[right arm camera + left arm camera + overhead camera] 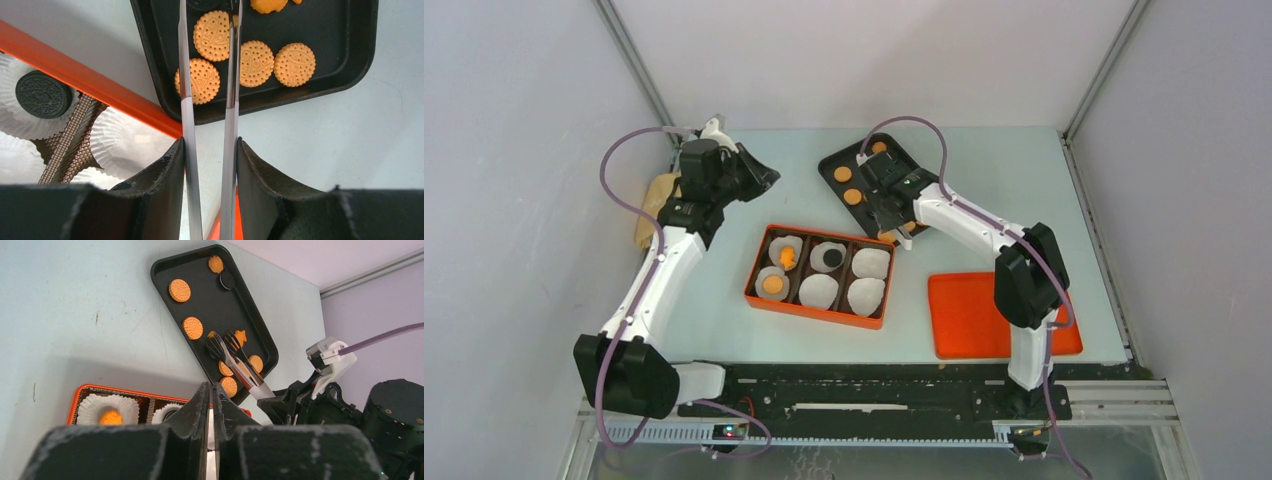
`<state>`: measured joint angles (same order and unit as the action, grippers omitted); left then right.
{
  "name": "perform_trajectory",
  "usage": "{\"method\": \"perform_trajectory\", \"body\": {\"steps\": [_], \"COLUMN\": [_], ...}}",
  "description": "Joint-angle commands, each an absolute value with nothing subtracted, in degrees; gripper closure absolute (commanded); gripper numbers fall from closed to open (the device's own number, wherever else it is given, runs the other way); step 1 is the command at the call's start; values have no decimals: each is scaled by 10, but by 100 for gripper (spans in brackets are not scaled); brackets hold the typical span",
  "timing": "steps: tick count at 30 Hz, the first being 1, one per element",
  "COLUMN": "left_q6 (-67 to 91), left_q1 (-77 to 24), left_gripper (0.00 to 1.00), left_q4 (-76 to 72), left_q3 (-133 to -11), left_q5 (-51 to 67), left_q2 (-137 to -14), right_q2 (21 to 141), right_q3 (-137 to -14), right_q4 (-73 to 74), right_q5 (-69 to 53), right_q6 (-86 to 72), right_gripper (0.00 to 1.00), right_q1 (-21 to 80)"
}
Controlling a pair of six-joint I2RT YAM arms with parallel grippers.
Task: Pack the cookies
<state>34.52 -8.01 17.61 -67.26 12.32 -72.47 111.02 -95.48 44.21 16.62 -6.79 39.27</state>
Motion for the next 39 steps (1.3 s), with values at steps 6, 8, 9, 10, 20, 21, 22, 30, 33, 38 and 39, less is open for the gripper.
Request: {"method": "perform_trajectory", "body": {"steps": [6,8,9,10,20,21,22,30,33,38,39], "left_q6": [348,349,350,351,357,359,360,363,366,363,362], "left_q1": [-76,-76,-76,-76,-76,-76,-76,-76,-76,-76,-76], "left_gripper": [90,90,90,90,90,91,91,90,90,90,90], "left_q4": [151,151,151,151,151,151,150,147,143,141,141], "left_q3": [-662,-663,-664,-664,-660,-659,-657,-649,-647,-644,-644], "left_q5": [133,133,135,136,148,150,152,154,159,158,158], "left_q2": [-711,-712,-712,-712,-706,-705,-704,-693,-693,-690,-690], "right_q2": [971,947,936,925,806,798,791,749,754,772,778], "right_q3": [-974,-971,-970,-968,-874,-858,-845,-766,-757,-758,-759], "right_q4": [429,437,444,451,527,535,543,567,557,523,520], "right_q5": [189,185,181,178,159,161,164,148,145,143,143], "right_q6": [-69,-71,-72,-72,-109,-116,-125,-188,-190,-174,-171], "right_gripper": [75,75,75,75,75,75,75,75,75,75,75], "right_q1": [416,421,424,428,511,520,528,559,561,559,559]}}
